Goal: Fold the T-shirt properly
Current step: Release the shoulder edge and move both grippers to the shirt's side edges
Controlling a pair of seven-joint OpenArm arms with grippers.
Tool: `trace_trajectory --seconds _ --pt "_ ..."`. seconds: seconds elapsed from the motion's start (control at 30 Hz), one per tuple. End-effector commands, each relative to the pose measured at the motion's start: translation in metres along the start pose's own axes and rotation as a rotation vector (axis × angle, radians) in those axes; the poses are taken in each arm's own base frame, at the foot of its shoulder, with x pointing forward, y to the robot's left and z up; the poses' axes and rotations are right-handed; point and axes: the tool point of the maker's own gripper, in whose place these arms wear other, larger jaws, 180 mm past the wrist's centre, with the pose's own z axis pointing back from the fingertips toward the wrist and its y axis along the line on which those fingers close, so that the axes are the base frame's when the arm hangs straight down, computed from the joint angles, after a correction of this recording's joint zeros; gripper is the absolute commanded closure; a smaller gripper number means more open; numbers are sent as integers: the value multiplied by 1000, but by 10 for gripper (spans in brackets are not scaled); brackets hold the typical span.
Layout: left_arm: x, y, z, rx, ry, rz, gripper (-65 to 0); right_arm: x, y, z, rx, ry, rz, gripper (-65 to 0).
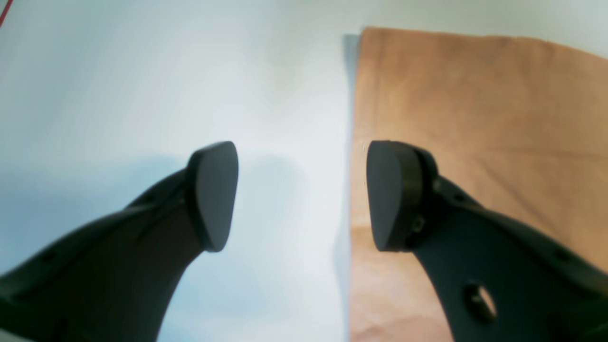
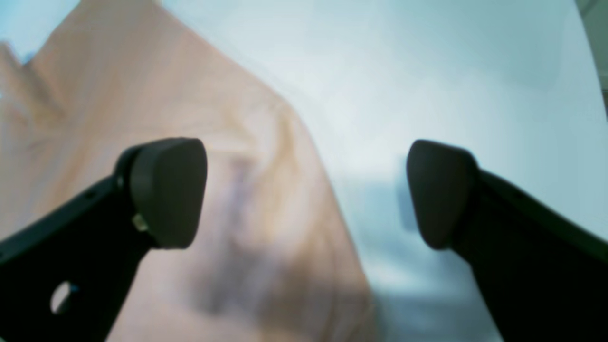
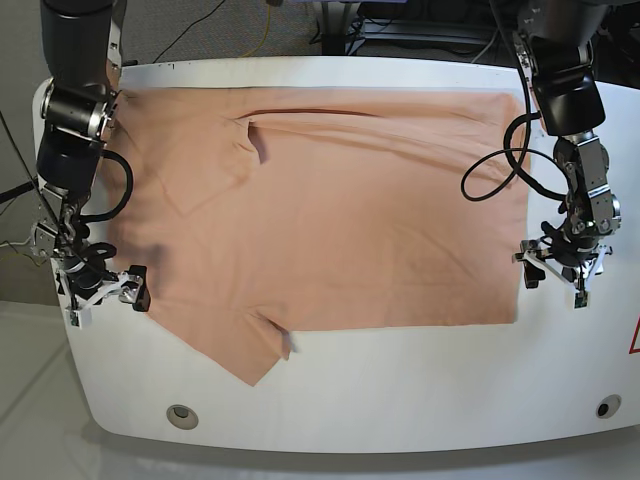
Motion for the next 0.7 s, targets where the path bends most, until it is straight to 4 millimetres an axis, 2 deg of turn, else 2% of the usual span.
trace_trajectory --seconds 0.0,0.27,0.6,0.67 --pt "26 6 3 9 -64 -7 -406 29 -8 0 -7 -98 -24 -650" --pt "23 6 3 10 -59 -7 -406 27 -1 -12 5 -135 -15 -650" --pt "22 7 4 12 -58 -4 -406 16 3 -16 11 -134 6 -650" --pt "22 7 4 12 -58 -4 -406 8 3 -16 11 -119 13 -650"
